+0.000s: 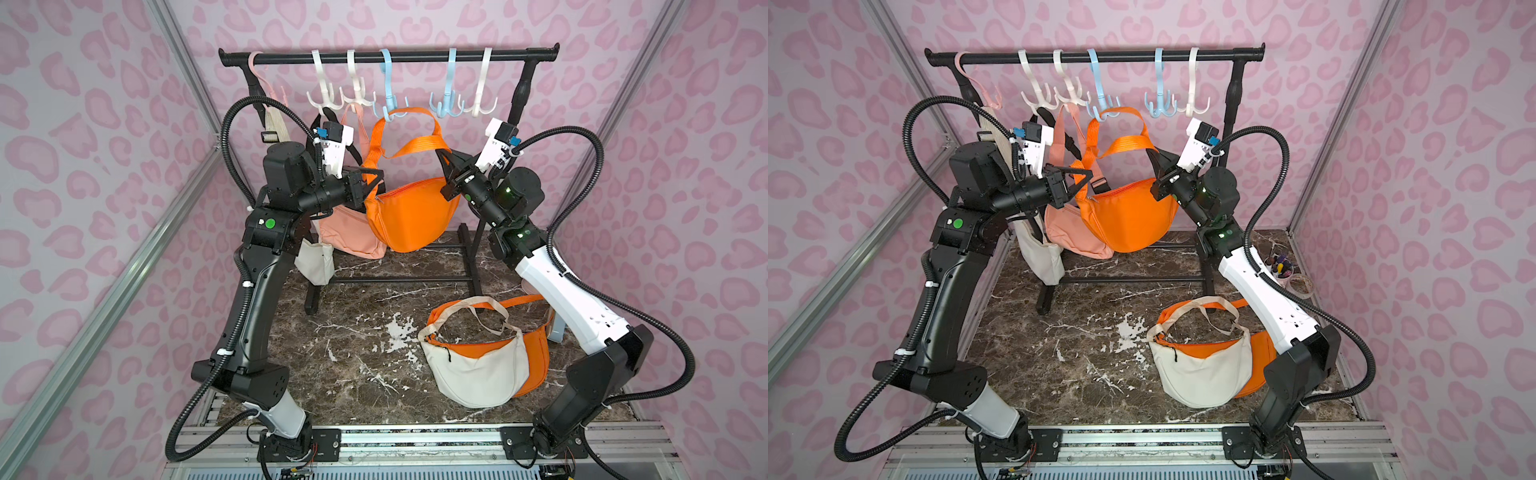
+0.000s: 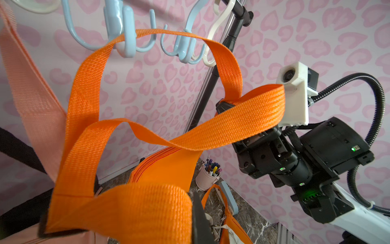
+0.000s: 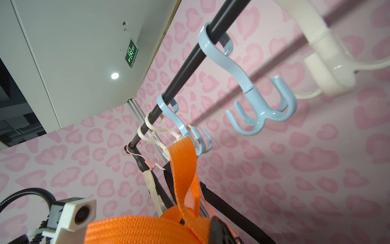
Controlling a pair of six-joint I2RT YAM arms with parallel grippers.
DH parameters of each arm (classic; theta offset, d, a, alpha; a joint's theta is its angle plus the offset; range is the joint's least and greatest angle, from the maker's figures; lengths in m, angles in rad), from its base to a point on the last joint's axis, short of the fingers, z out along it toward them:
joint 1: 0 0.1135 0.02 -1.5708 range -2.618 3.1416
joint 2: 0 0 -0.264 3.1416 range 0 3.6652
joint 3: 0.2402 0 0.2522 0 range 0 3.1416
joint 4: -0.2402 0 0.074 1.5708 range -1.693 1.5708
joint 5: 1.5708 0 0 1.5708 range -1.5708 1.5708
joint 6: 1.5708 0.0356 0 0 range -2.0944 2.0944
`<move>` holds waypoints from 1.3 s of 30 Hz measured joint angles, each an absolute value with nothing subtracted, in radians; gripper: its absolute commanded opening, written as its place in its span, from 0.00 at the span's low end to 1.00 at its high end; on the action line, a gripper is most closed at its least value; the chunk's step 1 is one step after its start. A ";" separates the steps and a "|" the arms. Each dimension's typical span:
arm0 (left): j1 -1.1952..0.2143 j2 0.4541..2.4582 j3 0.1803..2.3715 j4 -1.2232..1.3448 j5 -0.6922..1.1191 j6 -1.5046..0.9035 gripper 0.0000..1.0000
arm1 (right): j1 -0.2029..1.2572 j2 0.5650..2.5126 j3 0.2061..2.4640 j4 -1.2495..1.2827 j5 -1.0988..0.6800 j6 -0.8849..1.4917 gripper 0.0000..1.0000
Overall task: Take the bag off the hook
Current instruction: Pick up the bag from the hook.
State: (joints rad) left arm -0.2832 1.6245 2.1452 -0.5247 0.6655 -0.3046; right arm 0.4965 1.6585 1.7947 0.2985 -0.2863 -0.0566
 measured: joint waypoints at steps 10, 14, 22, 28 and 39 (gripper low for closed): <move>-0.290 1.559 2.086 -0.521 0.615 -0.313 0.03 | 0.524 1.620 1.835 0.191 -0.225 -0.063 0.00; -0.290 1.619 2.204 -0.521 0.588 -0.338 0.03 | 0.529 1.704 2.023 0.112 -0.211 -0.058 0.00; -0.287 1.722 2.417 -0.526 0.499 -0.373 0.03 | 0.535 1.940 2.423 0.004 -0.218 0.017 0.00; -0.277 1.724 2.438 -0.481 0.426 -0.376 0.03 | 0.535 2.029 2.501 0.071 -0.218 0.101 0.00; -0.278 1.688 2.412 -0.333 0.374 -0.390 0.03 | 0.557 2.091 2.573 0.252 -0.241 0.216 0.00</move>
